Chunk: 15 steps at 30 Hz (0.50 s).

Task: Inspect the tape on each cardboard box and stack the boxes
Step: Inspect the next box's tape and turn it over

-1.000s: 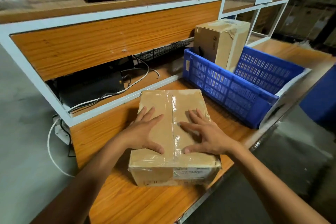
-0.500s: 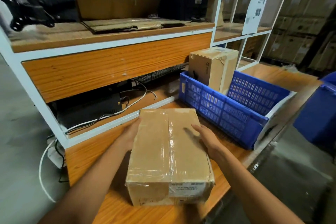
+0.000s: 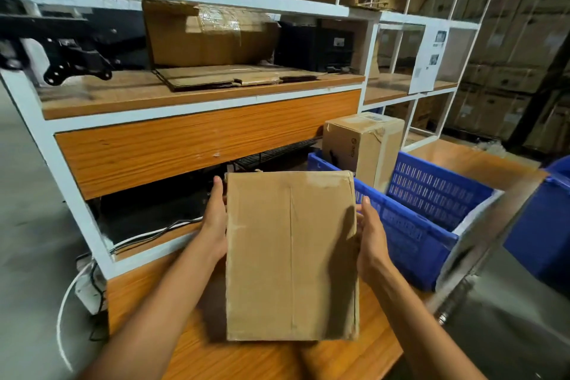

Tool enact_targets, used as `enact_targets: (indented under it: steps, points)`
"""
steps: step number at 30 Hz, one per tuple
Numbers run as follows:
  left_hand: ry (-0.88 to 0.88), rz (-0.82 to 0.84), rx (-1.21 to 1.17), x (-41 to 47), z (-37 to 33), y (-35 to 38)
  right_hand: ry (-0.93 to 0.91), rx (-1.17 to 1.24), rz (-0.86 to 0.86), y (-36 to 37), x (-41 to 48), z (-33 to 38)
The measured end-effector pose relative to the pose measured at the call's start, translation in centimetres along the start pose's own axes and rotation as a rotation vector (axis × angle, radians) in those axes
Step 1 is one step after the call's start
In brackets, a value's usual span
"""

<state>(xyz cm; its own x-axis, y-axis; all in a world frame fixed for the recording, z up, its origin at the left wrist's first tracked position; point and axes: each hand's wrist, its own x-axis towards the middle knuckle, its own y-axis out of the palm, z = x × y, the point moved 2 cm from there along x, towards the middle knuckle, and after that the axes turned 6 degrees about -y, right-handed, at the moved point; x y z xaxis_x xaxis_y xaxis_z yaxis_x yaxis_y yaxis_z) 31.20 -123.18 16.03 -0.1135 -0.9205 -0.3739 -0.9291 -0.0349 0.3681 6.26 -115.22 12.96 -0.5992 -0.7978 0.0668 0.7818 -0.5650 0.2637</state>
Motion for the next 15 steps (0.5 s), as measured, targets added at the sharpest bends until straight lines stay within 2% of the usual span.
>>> enact_targets:
  steps: [5,9,15]
  points:
    - [0.08,-0.066,-0.091,-0.2,0.2,-0.7,-0.157,0.056,0.048,-0.6,-1.1,-0.5]
    - [0.161,-0.054,-0.026,-1.6,0.2,-0.2,-0.147,0.163,0.092,-1.4,-0.9,-0.6]
    - [0.197,-0.105,0.145,-1.2,0.5,-1.6,-0.207,0.02,0.001,-2.0,-0.8,-0.2]
